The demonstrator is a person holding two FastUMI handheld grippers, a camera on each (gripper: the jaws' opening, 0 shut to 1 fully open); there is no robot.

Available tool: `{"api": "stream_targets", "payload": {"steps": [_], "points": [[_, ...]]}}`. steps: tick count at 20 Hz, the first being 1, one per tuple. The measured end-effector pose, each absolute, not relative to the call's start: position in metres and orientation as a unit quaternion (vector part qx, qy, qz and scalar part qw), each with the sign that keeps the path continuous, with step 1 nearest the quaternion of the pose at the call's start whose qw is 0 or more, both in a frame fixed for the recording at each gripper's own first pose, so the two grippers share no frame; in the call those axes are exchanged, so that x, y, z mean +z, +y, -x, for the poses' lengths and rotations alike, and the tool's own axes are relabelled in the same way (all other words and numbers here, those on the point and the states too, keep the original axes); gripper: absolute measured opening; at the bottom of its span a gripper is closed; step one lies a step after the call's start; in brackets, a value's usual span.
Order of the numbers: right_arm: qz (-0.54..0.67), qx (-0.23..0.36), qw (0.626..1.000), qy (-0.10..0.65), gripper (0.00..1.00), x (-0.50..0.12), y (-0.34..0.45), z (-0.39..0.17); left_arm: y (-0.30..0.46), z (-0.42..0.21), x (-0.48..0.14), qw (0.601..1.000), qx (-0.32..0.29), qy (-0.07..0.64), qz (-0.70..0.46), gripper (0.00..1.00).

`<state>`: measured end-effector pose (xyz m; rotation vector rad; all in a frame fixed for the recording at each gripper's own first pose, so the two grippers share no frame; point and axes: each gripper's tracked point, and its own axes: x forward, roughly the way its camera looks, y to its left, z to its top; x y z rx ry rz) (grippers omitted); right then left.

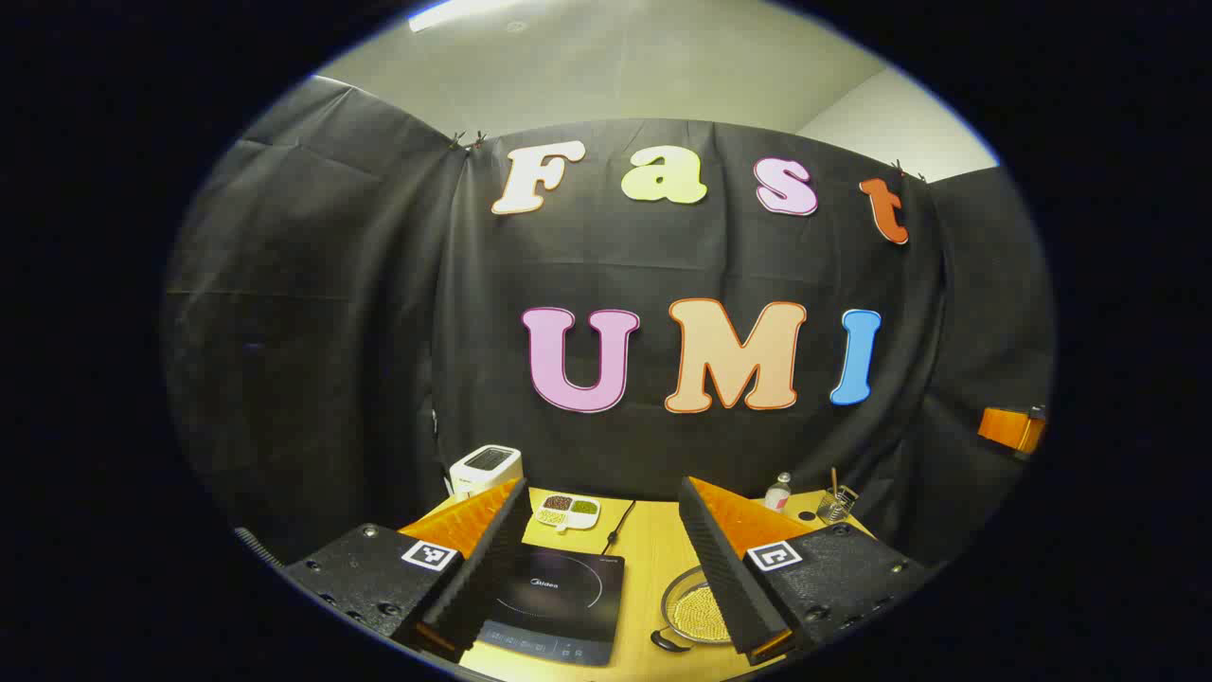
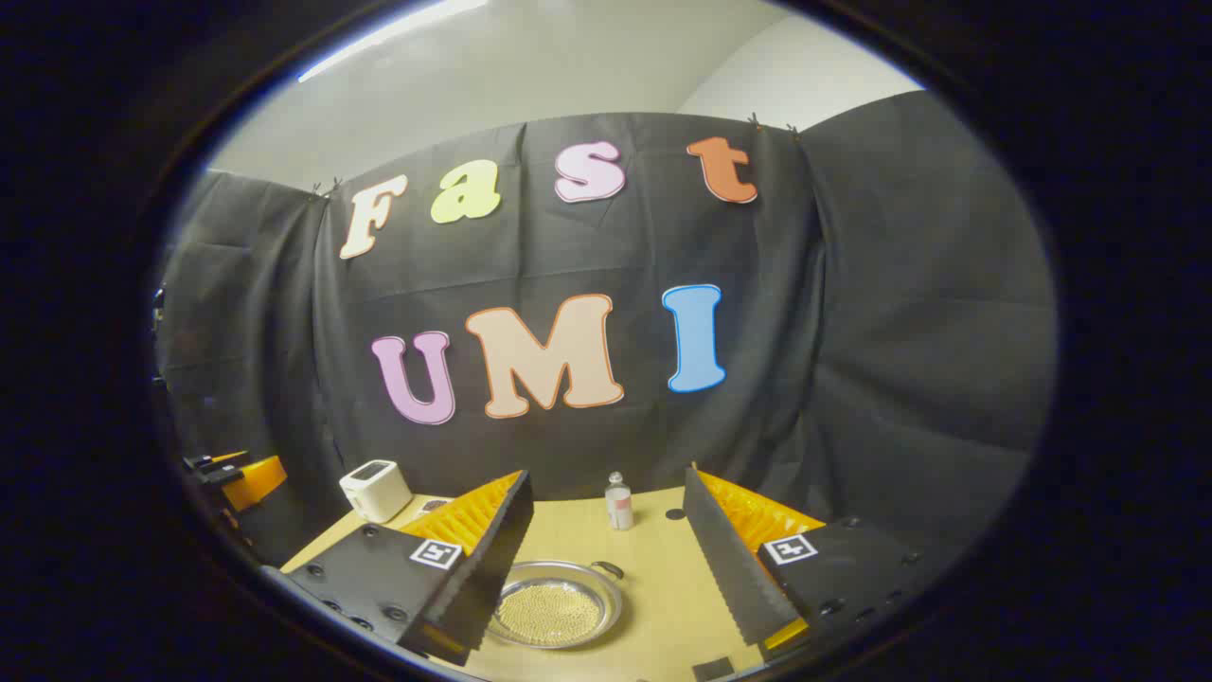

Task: First push the handle of the pot to place it horizontally, then grasp the pot with both hands and set it on the induction cooktop.

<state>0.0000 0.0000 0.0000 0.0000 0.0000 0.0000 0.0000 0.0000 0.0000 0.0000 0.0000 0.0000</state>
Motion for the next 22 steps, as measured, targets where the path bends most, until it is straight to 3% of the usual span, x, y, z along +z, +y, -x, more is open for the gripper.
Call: {"api": "stream_targets", "payload": {"steps": [11,13,14,15,22], "points": [[0.011,0.006,1.000,0.001,0.94,0.001,0.000,0.008,0.001,0.011,-0.001,1.000,0.009,-0.001,-0.007,0.92],[0.008,0.007,1.000,0.000,0.94,0.003,-0.002,0.009,0.001,0.013,-0.003,1.000,0.008,0.002,-0.006,0.96],[0.007,0.006,1.000,0.000,0.99,0.003,-0.004,0.009,0.001,0.015,-0.003,1.000,0.008,0.002,-0.006,0.96],[0.006,0.006,1.000,0.000,0.94,0.002,-0.004,0.009,0.000,0.013,-0.002,1.000,0.008,0.002,-0.005,0.92],[0.004,0.008,1.000,0.005,0.94,0.000,-0.009,0.008,-0.006,0.014,-0.002,1.000,0.007,0.004,-0.012,0.92]]}}
